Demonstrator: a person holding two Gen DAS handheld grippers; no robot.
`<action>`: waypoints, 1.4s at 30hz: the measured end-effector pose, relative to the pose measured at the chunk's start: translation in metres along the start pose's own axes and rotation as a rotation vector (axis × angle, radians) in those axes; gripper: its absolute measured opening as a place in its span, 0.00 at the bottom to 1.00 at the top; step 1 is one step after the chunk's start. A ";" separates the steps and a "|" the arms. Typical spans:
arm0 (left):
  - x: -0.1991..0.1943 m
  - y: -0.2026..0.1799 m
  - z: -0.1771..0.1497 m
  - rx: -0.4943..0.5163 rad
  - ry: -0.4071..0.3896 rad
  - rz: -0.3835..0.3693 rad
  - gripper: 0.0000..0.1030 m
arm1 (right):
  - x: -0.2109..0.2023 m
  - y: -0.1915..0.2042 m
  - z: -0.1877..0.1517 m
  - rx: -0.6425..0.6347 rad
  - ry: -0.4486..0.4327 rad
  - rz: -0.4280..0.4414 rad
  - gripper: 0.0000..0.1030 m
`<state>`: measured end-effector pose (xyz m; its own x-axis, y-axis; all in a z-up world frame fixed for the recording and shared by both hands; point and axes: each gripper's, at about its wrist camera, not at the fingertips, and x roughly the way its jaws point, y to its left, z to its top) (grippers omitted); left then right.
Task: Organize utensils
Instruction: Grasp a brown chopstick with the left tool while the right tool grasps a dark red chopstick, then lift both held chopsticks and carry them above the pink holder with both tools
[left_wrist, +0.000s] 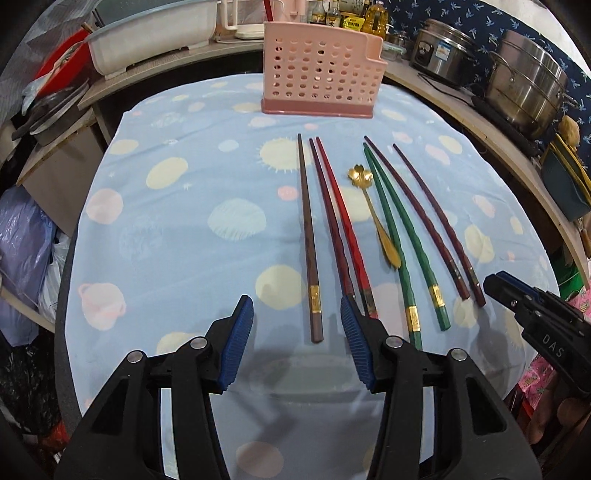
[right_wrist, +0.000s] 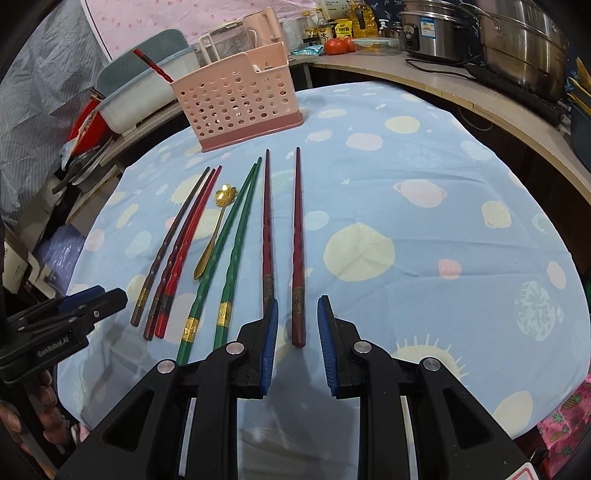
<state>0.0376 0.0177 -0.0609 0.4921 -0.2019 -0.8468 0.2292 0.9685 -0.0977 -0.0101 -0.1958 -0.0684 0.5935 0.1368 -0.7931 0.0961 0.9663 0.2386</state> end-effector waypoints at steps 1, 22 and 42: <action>0.002 0.000 -0.001 -0.001 0.005 0.001 0.45 | 0.001 0.001 0.000 0.000 0.002 0.002 0.21; 0.023 -0.004 -0.002 0.016 0.031 0.032 0.27 | 0.020 0.000 -0.006 -0.028 0.021 -0.021 0.12; -0.018 0.000 0.013 -0.005 -0.051 -0.025 0.07 | -0.024 0.002 0.014 -0.007 -0.085 0.025 0.07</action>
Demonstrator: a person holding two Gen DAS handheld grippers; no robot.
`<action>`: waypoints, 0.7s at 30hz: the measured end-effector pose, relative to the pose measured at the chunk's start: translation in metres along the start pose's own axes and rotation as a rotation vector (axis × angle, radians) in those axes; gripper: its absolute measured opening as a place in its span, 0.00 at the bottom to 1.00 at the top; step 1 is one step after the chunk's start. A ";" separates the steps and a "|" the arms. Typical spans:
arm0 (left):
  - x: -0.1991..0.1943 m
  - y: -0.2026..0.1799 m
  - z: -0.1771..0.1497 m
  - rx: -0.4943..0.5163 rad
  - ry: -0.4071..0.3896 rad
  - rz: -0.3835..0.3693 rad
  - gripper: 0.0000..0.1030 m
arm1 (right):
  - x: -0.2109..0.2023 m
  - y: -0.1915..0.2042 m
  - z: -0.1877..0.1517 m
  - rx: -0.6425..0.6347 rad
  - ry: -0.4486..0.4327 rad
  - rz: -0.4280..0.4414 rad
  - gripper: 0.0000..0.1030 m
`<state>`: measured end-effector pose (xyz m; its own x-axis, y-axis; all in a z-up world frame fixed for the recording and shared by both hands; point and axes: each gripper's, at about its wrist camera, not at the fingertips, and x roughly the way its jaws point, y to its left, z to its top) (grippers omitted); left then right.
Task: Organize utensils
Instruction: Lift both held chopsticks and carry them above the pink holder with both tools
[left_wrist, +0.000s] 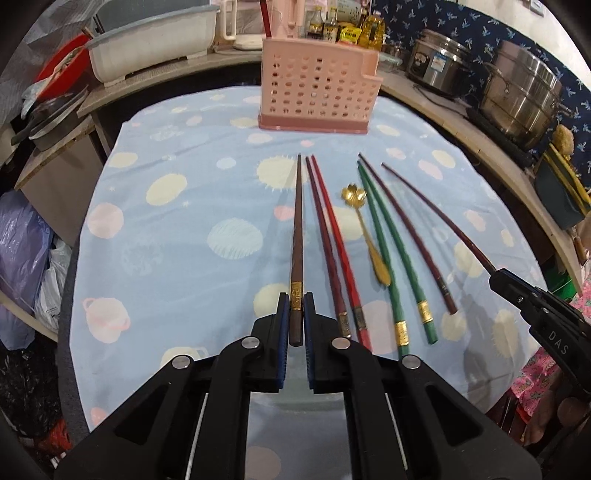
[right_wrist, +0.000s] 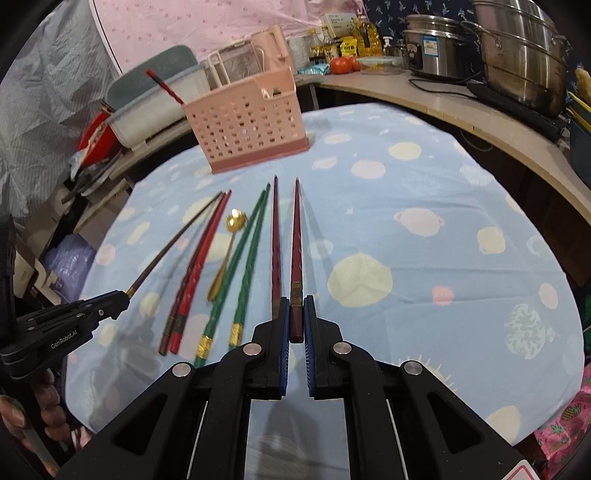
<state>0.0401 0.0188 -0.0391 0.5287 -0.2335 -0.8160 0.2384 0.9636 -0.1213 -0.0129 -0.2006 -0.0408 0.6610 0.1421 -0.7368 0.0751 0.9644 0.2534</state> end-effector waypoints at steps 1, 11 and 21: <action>-0.005 0.000 0.003 0.001 -0.013 -0.006 0.07 | -0.005 0.000 0.004 0.006 -0.013 0.006 0.07; -0.044 0.003 0.038 -0.018 -0.126 -0.022 0.07 | -0.041 -0.001 0.047 0.033 -0.128 0.042 0.07; -0.071 -0.001 0.081 0.002 -0.232 -0.013 0.07 | -0.061 0.004 0.087 0.019 -0.229 0.053 0.07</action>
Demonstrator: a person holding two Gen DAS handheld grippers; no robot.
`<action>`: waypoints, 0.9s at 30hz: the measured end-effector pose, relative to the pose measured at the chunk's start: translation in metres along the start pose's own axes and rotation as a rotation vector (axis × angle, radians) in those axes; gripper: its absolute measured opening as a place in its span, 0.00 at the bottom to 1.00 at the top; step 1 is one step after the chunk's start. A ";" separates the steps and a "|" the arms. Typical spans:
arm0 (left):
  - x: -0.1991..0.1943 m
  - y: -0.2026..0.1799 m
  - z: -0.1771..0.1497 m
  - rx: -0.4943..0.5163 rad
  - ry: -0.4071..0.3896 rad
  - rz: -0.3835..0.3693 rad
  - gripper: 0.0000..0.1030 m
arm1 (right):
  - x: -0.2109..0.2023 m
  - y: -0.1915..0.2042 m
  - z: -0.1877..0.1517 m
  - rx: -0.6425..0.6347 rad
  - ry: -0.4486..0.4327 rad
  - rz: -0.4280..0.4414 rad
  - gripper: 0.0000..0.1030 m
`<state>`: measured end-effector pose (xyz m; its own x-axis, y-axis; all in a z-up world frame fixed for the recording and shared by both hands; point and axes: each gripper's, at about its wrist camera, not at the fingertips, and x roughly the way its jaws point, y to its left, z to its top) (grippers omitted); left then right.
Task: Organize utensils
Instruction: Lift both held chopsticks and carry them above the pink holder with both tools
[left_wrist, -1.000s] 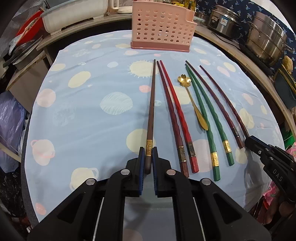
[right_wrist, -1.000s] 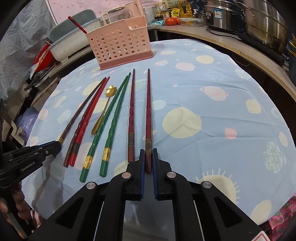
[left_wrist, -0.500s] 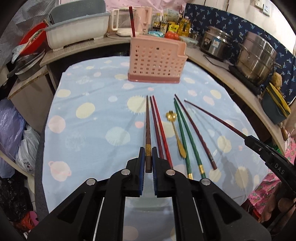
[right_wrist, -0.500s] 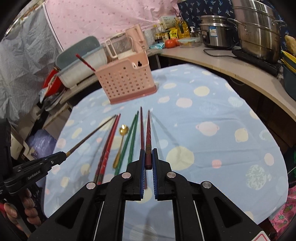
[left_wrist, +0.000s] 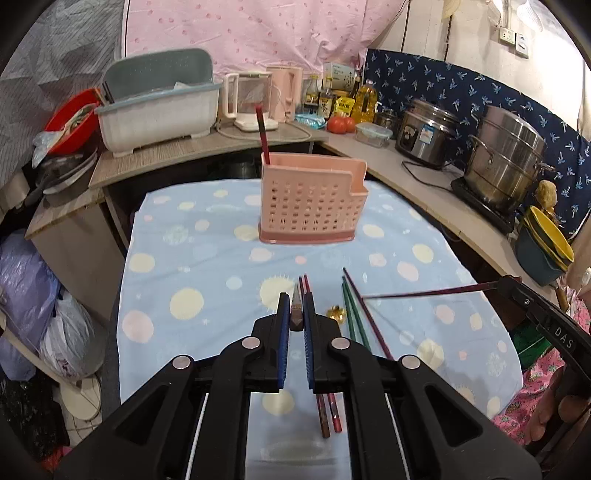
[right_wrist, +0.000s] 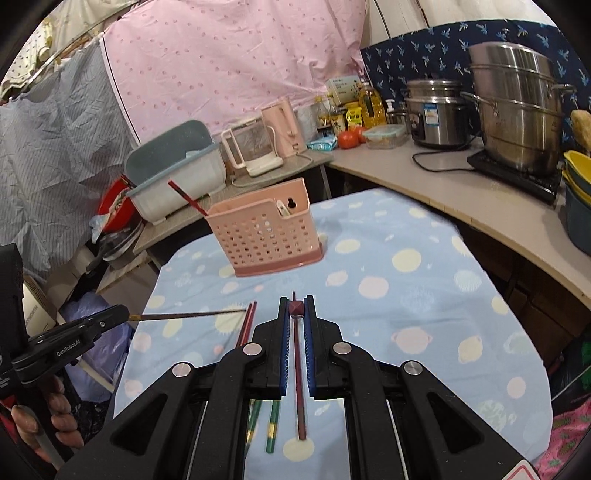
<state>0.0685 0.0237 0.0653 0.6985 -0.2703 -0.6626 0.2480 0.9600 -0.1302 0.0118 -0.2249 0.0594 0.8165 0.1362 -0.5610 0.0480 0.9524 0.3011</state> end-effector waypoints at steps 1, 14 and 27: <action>-0.001 -0.001 0.005 0.004 -0.011 0.003 0.07 | 0.000 0.000 0.005 0.002 -0.009 0.000 0.07; -0.004 -0.008 0.076 0.046 -0.134 0.020 0.07 | 0.006 0.005 0.070 -0.009 -0.112 0.012 0.07; -0.019 -0.020 0.155 0.075 -0.289 0.000 0.07 | 0.026 0.025 0.145 -0.015 -0.211 0.051 0.07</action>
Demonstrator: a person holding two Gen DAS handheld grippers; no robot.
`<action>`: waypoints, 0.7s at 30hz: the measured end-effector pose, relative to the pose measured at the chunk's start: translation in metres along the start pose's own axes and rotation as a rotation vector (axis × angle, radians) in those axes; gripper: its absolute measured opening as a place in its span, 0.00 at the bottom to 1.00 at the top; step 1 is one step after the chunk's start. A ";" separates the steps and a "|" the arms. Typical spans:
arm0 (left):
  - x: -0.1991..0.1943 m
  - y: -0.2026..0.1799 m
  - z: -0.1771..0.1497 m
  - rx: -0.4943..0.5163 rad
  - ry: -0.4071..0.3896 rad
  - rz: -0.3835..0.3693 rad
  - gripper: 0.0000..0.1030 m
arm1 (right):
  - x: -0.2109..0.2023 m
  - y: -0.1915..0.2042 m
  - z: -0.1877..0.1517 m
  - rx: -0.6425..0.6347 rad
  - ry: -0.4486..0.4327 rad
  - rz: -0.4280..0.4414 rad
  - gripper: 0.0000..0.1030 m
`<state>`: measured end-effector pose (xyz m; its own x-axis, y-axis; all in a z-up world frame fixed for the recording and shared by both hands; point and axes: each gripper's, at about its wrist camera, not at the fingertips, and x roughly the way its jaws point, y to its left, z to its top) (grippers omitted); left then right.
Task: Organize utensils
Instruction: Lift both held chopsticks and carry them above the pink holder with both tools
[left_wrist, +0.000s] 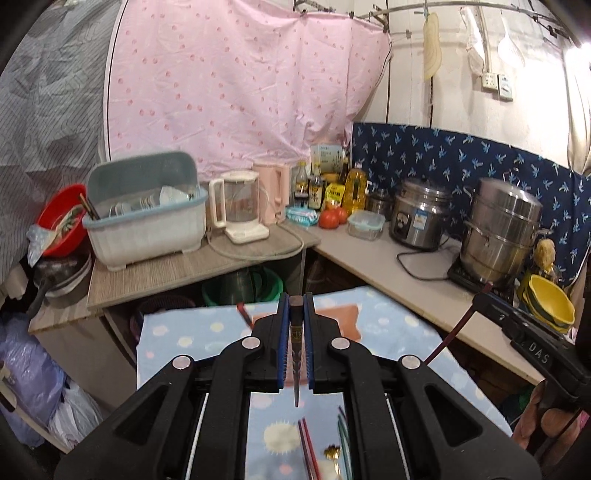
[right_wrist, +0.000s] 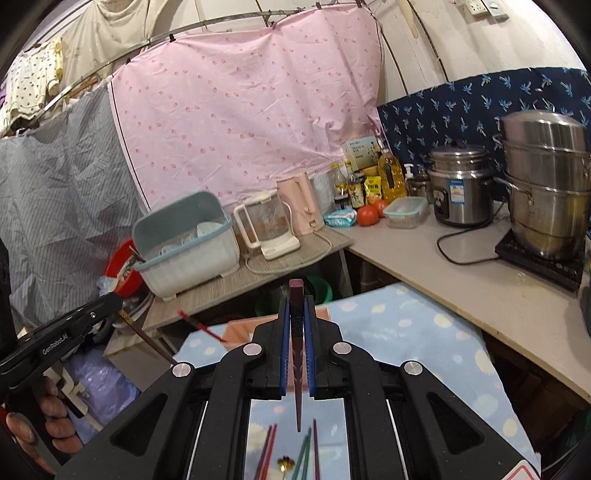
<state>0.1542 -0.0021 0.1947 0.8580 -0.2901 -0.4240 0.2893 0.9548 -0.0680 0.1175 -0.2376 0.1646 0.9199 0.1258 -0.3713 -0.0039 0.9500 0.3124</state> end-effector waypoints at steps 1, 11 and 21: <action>0.001 -0.001 0.007 0.002 -0.013 0.002 0.07 | 0.004 0.002 0.007 -0.003 -0.011 0.001 0.07; 0.033 -0.004 0.065 0.002 -0.091 -0.009 0.07 | 0.048 0.027 0.059 -0.017 -0.076 0.028 0.07; 0.087 -0.002 0.084 -0.029 -0.118 -0.013 0.07 | 0.110 0.026 0.059 0.019 -0.030 0.043 0.07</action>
<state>0.2641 -0.0352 0.2339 0.8987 -0.3065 -0.3136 0.2900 0.9519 -0.0993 0.2419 -0.2159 0.1829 0.9305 0.1576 -0.3305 -0.0366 0.9381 0.3443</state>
